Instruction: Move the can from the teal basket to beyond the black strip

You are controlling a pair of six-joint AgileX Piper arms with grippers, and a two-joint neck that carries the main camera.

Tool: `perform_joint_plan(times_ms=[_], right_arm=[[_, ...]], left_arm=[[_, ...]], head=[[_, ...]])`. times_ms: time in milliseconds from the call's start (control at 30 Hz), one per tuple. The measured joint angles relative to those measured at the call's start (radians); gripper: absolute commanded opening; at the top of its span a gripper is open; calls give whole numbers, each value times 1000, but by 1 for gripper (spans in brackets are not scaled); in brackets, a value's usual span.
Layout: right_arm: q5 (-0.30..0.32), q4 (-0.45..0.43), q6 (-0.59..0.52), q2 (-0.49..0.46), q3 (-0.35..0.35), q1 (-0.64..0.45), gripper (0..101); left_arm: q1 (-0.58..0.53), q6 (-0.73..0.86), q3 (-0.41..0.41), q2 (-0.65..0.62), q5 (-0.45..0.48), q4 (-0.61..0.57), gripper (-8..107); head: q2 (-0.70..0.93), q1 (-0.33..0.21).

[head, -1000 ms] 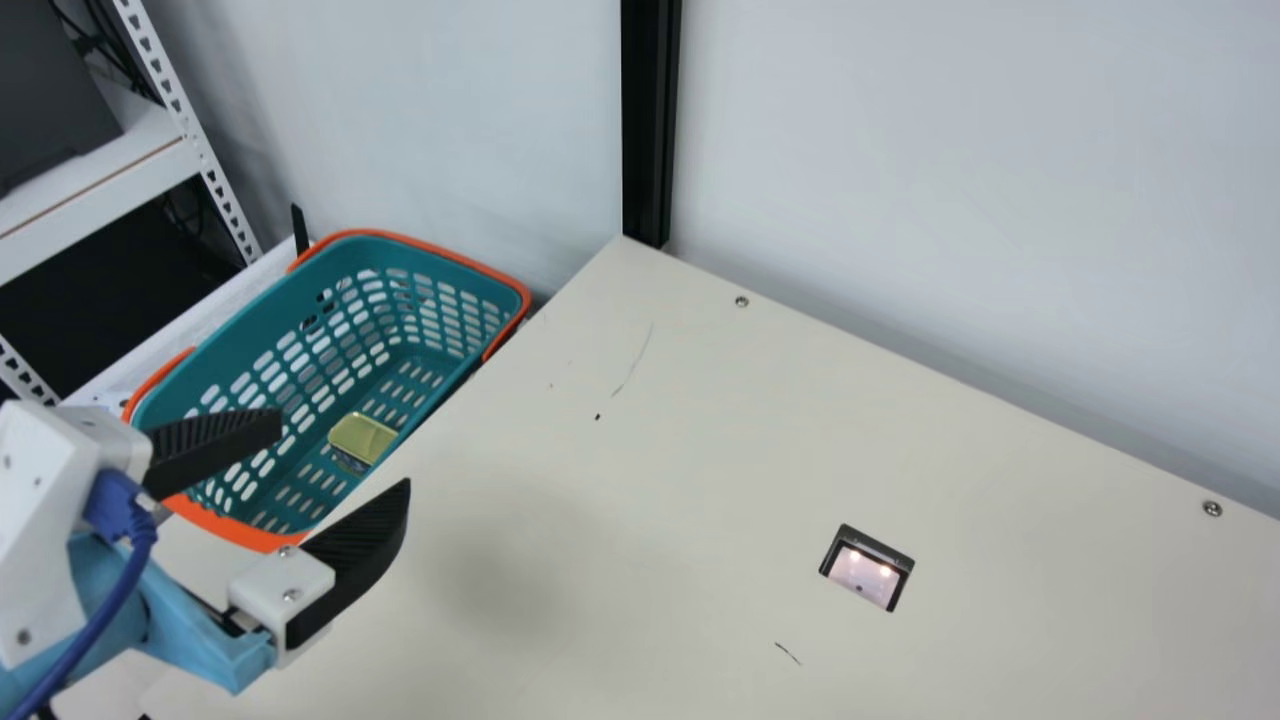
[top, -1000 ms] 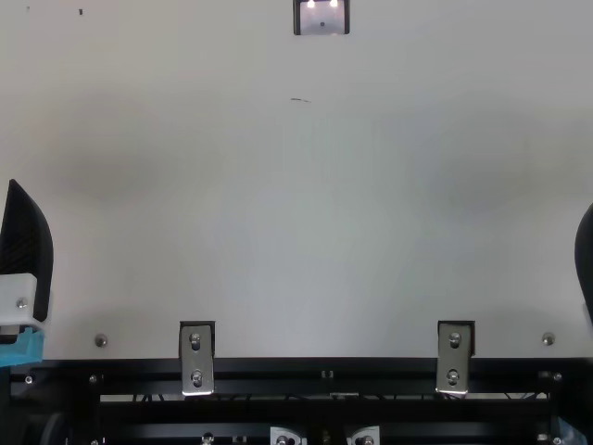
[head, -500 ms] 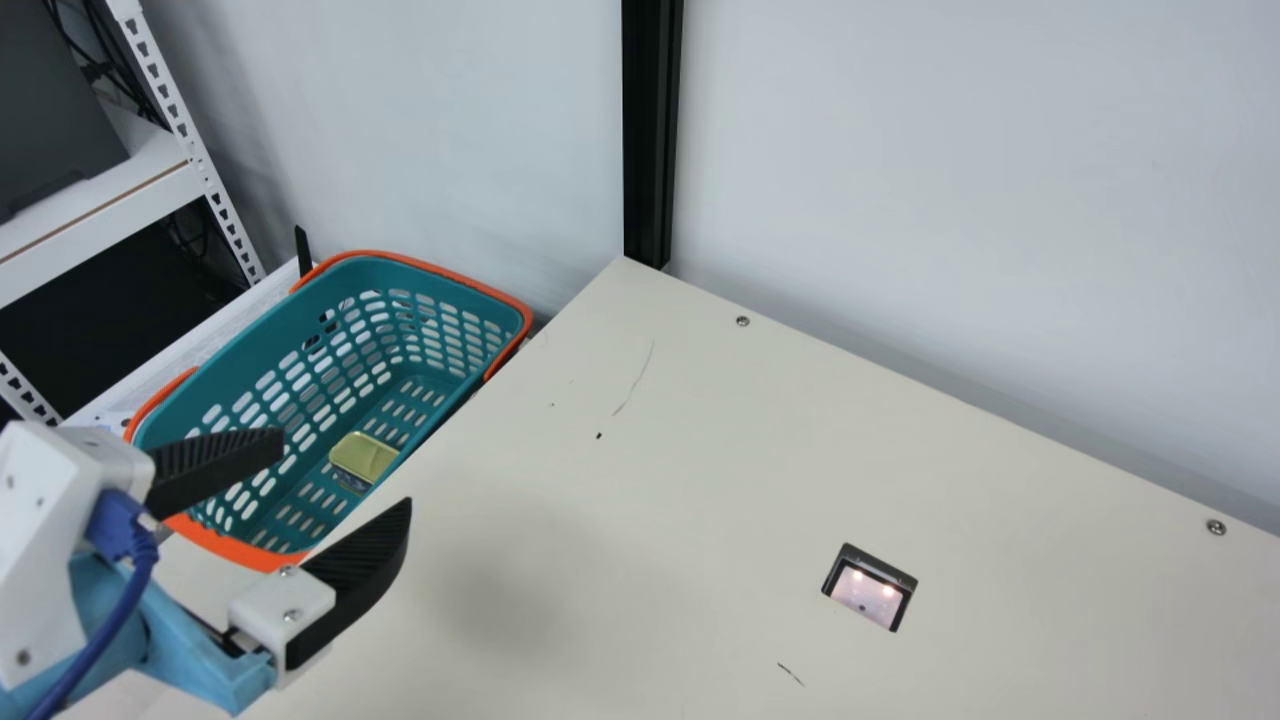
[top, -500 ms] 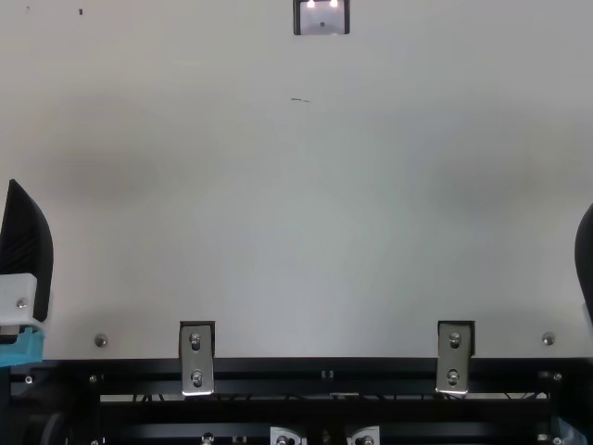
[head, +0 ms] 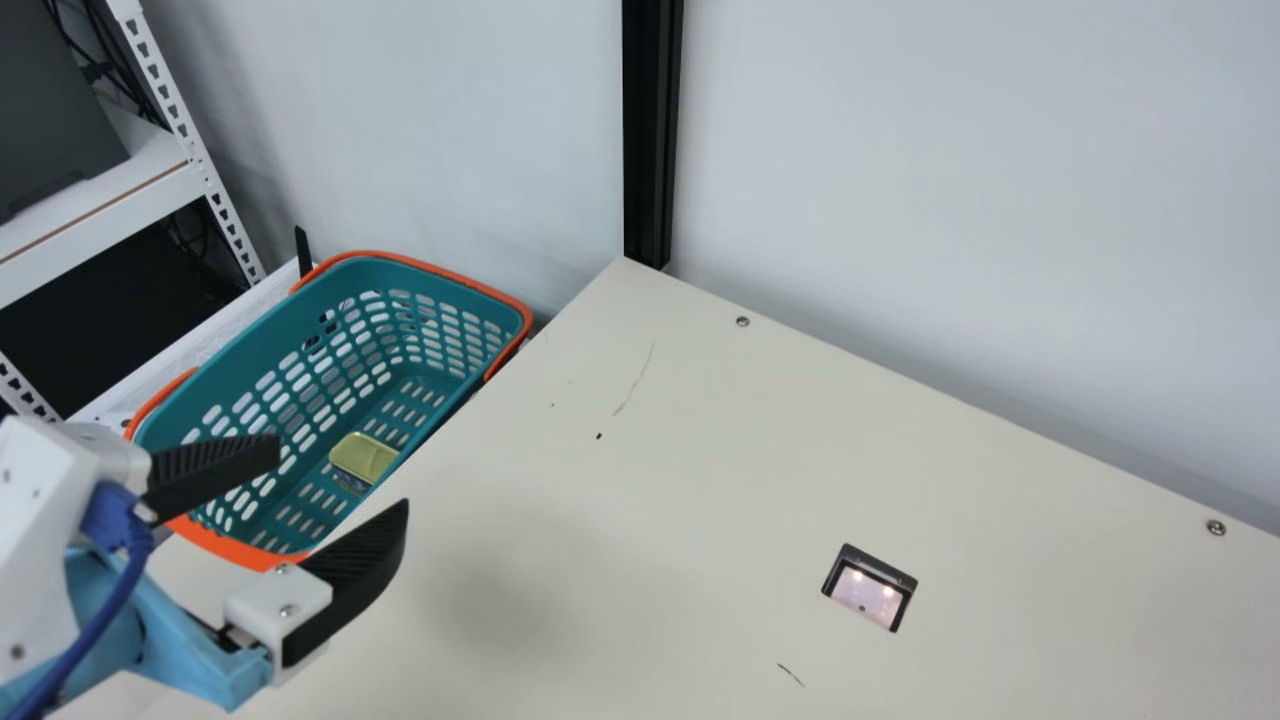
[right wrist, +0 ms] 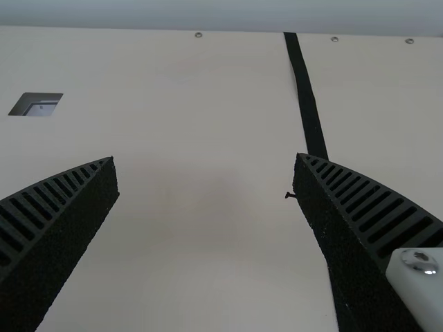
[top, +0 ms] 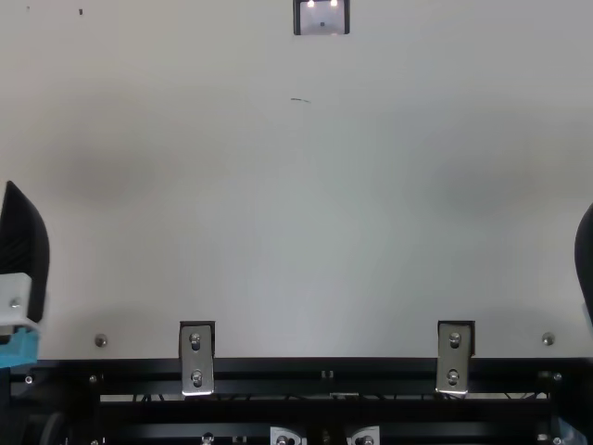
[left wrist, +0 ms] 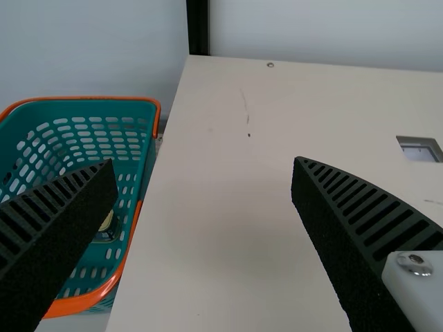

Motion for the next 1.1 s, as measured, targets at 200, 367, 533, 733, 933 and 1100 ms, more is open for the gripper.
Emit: perform_joint_plan(times_ms=[200, 367, 533, 733, 933, 1100], right_arm=[[0, 0, 0, 0, 0, 0, 101], [0, 0, 0, 0, 0, 0, 101], [0, 0, 0, 0, 0, 0, 101], [0, 0, 0, 0, 0, 0, 101], [0, 0, 0, 0, 0, 0, 101], [0, 0, 0, 0, 0, 0, 101]], left_arm=[[30, -81, -138, 122, 11, 30, 90], [70, -151, -278, 252, 36, 73, 90], [131, -166, -433, 404, 71, 69, 90], [256, -89, -611, 592, 127, -23, 90], [410, -3, -763, 781, 193, -132, 90], [499, -17, -855, 927, 251, -162, 90]], head=[[0, 0], [0, 0], [0, 0], [0, 0], [0, 5], [0, 0]])
